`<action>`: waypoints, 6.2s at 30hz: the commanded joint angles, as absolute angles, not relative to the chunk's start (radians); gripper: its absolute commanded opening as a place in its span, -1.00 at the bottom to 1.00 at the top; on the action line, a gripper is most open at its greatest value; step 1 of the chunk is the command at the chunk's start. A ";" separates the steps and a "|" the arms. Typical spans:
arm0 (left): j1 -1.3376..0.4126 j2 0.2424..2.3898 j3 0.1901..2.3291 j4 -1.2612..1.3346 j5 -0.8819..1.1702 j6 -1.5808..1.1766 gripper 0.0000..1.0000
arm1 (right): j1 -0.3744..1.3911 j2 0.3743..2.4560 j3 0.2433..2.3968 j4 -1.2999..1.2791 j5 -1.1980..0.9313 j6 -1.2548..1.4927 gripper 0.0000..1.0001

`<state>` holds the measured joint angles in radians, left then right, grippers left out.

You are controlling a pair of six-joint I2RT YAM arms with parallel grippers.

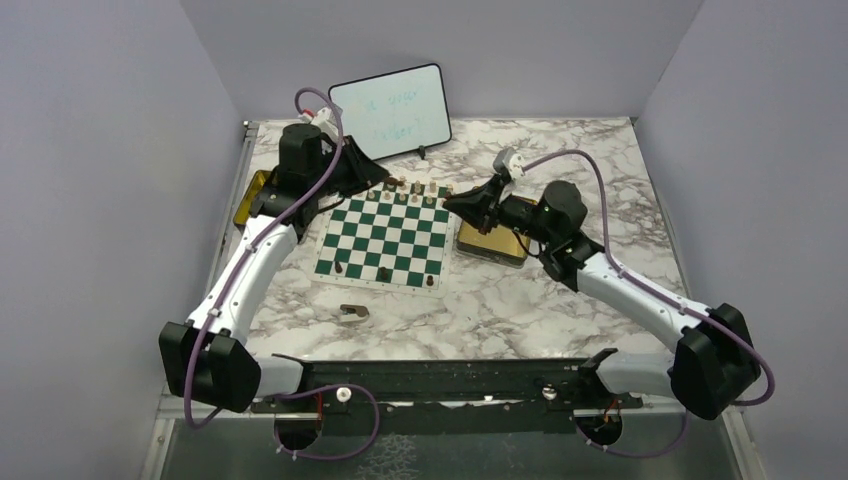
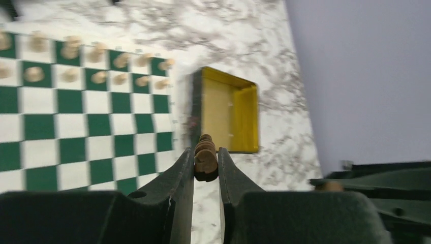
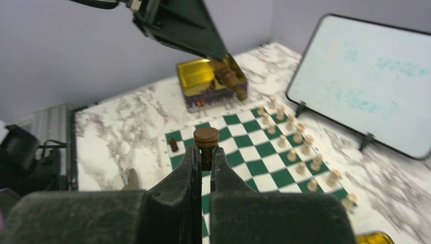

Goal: Set up the chess pieces on the board
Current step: Pick up the chess piece, then place the chess piece on the chessboard.

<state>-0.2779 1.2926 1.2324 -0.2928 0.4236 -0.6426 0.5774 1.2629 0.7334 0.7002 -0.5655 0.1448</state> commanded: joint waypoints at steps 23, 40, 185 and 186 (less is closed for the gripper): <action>-0.079 1.374 1.047 -0.331 0.344 -0.489 -0.68 | 1.001 1.554 1.191 -0.400 0.348 -1.255 -0.95; -0.066 1.375 1.018 -0.307 0.390 -0.492 -0.69 | 1.023 1.852 1.379 -0.676 0.266 -1.215 -0.57; -0.073 1.224 0.861 0.296 1.007 -1.218 -0.69 | 0.729 1.494 0.851 0.880 -0.159 1.138 0.13; -0.073 1.224 0.861 0.297 1.007 -1.219 -0.69 | 0.729 1.496 0.851 0.873 -0.155 1.140 0.13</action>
